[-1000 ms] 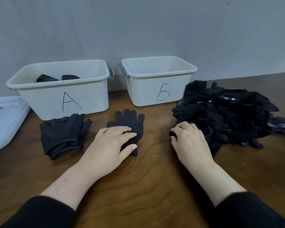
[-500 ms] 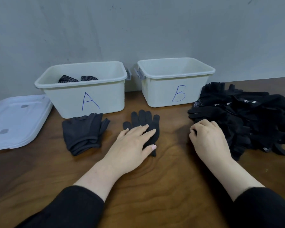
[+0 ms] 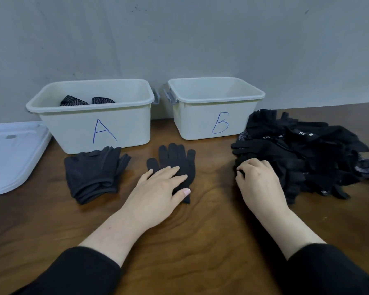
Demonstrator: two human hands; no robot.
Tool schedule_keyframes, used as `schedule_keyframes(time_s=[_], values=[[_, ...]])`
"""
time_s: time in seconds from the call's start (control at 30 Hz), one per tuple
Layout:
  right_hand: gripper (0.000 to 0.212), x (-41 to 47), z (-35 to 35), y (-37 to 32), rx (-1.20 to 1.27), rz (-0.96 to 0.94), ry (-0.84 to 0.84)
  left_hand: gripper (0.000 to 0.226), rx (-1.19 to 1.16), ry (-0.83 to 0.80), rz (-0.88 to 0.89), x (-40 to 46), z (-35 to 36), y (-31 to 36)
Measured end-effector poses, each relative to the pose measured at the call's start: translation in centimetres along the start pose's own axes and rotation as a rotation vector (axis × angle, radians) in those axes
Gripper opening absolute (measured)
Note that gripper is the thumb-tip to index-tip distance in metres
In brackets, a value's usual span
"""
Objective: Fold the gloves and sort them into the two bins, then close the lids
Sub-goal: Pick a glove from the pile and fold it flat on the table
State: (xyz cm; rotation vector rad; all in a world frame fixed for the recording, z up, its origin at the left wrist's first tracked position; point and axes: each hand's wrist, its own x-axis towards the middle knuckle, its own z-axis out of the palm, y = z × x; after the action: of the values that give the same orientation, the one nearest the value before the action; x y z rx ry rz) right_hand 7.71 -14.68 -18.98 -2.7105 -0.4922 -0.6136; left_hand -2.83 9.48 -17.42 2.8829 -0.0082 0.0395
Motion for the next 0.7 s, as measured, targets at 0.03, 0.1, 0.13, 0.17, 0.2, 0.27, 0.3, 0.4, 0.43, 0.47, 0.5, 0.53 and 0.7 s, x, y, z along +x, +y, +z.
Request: schedule_keyframes(time_s=[0.03, 0.1, 0.13, 0.17, 0.2, 0.27, 0.3, 0.4, 0.43, 0.47, 0.5, 0.53, 0.7], values=[[0.012, -0.1, 0.0, 0.0, 0.008, -0.035, 0.006, 0.056, -0.002, 0.0, -0.001, 0.0, 0.0, 0.0], [0.01, -0.4, -0.1, -0.2, 0.044, -0.111, 0.055, 0.056, -0.008, 0.0, -0.007, -0.1, 0.0, 0.0], [0.011, -0.6, -0.3, -0.4, 0.066, -0.154, 0.091, 0.056, -0.01, 0.001, -0.011, -0.1, 0.0, 0.0], [0.013, -0.7, -0.6, -0.7, 0.085, -0.195, 0.124, 0.056, -0.01, 0.002, -0.017, -0.1, 0.0, 0.0], [0.016, -0.9, -1.1, -1.0, 0.103, -0.234, 0.147, 0.056, -0.011, 0.003, -0.023, -0.1, 0.0, 0.0], [0.02, -1.3, -1.9, -1.5, 0.139, -0.311, 0.163, 0.056, -0.019, 0.004, -0.035, -0.2, 0.0, 0.1], [0.023, -1.6, -2.2, -1.7, 0.164, -0.337, 0.154, 0.056, -0.024, 0.003, -0.039, -0.2, 0.0, 0.1], [0.029, -2.4, -2.6, -1.7, 0.3, -0.277, 0.081, 0.056, -0.037, 0.013, -0.036, -0.3, 0.0, 0.0], [0.03, -2.3, -2.9, -1.6, 0.359, -0.225, 0.072, 0.056, -0.042, 0.022, -0.033, -0.4, 0.0, -0.2], [0.03, -2.1, -3.2, -1.5, 0.406, -0.186, 0.076, 0.056, -0.05, 0.038, -0.032, -0.4, 0.0, -0.3], [0.03, -1.9, -3.5, -1.5, 0.426, -0.172, 0.08, 0.055, -0.063, 0.065, -0.032, -0.4, -0.1, -0.3], [0.03, -1.8, -3.6, -1.4, 0.424, -0.182, 0.076, 0.054, -0.079, 0.11, -0.029, -0.3, -0.3, -0.3], [0.02, -2.3, -3.4, -1.5, 0.437, -0.256, -0.002, 0.05, -0.091, 0.265, 0.096, -0.3, -1.2, 2.9]])
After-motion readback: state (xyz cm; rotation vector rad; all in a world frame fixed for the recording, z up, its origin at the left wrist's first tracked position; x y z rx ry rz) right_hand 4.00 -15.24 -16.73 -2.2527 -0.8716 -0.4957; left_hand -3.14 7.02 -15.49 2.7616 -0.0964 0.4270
